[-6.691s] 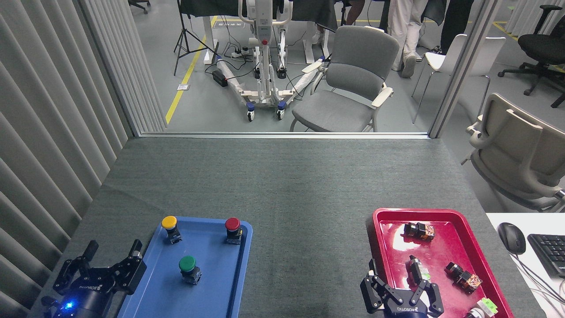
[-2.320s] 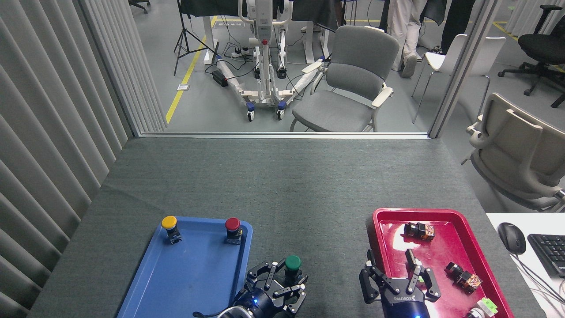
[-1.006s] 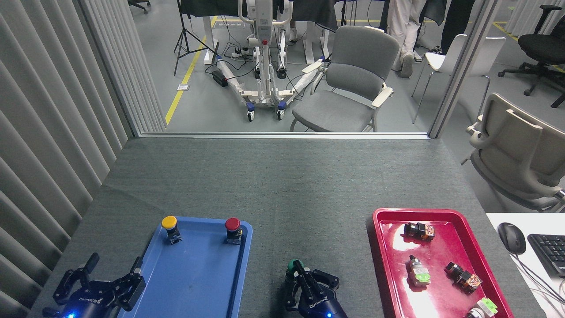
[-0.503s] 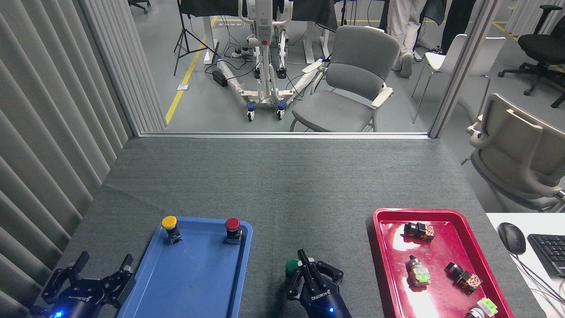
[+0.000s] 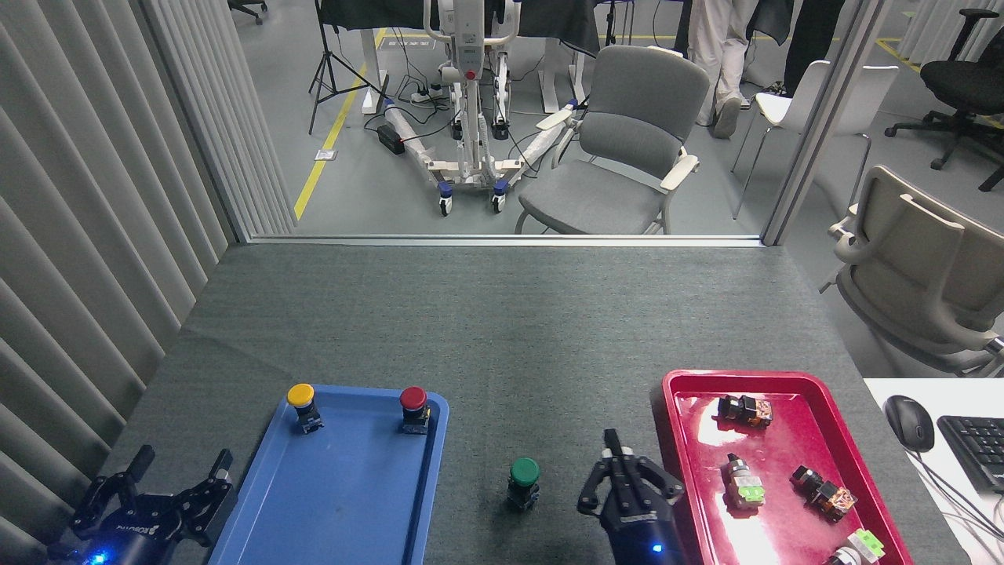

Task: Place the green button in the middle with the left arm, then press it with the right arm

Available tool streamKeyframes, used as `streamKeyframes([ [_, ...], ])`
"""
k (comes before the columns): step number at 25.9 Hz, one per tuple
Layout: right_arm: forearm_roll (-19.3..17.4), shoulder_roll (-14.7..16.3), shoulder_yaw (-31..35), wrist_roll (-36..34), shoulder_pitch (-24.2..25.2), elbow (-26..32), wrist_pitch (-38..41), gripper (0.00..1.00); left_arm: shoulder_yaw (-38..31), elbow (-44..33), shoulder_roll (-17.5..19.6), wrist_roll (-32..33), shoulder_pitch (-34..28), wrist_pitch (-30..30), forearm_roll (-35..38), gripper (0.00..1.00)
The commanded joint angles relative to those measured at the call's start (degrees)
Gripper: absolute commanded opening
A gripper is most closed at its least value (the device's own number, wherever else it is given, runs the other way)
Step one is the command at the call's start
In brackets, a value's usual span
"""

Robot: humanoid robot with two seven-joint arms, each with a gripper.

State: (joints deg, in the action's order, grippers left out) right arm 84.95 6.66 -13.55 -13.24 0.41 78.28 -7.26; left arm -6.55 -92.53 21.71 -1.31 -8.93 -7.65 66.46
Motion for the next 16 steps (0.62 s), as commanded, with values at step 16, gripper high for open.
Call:
streamKeyframes([
  [16, -4.01, 3.54, 11.09, -1.09, 8.02, 6.45, 7.52, 1.00, 0.14, -0.37, -3.52, -0.44, -0.21, 0.70, 0.07, 0.99],
])
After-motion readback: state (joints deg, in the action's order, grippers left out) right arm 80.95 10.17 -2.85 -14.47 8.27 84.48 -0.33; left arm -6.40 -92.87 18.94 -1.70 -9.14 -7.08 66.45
